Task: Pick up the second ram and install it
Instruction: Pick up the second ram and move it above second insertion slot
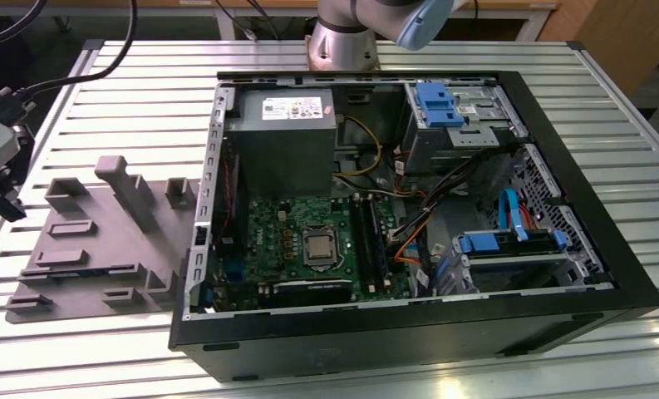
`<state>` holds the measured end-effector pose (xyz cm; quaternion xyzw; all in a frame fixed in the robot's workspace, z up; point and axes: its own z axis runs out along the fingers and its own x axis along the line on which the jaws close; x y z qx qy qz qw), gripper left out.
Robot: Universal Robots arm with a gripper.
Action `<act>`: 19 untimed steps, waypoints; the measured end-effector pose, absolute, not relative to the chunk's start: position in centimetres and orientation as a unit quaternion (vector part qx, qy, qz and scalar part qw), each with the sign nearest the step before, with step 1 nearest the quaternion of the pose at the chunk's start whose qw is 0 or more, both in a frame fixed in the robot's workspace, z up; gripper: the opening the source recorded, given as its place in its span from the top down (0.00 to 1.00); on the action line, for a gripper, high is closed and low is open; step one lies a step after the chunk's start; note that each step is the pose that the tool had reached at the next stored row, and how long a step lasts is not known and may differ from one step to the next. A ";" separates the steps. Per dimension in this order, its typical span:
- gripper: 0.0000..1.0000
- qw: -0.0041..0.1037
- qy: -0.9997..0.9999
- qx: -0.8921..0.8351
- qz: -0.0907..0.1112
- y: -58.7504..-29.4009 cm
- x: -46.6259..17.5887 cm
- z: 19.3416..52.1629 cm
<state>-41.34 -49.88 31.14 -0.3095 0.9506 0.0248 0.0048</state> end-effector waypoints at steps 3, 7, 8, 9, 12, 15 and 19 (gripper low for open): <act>0.89 0.004 0.943 -0.332 0.025 -49.9 -41.3 31.1; 0.89 0.004 0.934 -0.357 0.025 -49.9 -41.3 31.1; 0.89 0.003 0.931 -0.364 0.025 -49.9 -41.3 31.1; 0.89 0.003 0.928 -0.371 0.025 -49.9 -41.3 31.1; 0.89 0.003 0.920 -0.390 0.025 -49.9 -41.3 31.1; 0.89 0.002 0.912 -0.410 0.025 -49.9 -41.3 31.1; 0.89 0.001 0.900 -0.436 0.025 -49.9 -41.3 31.1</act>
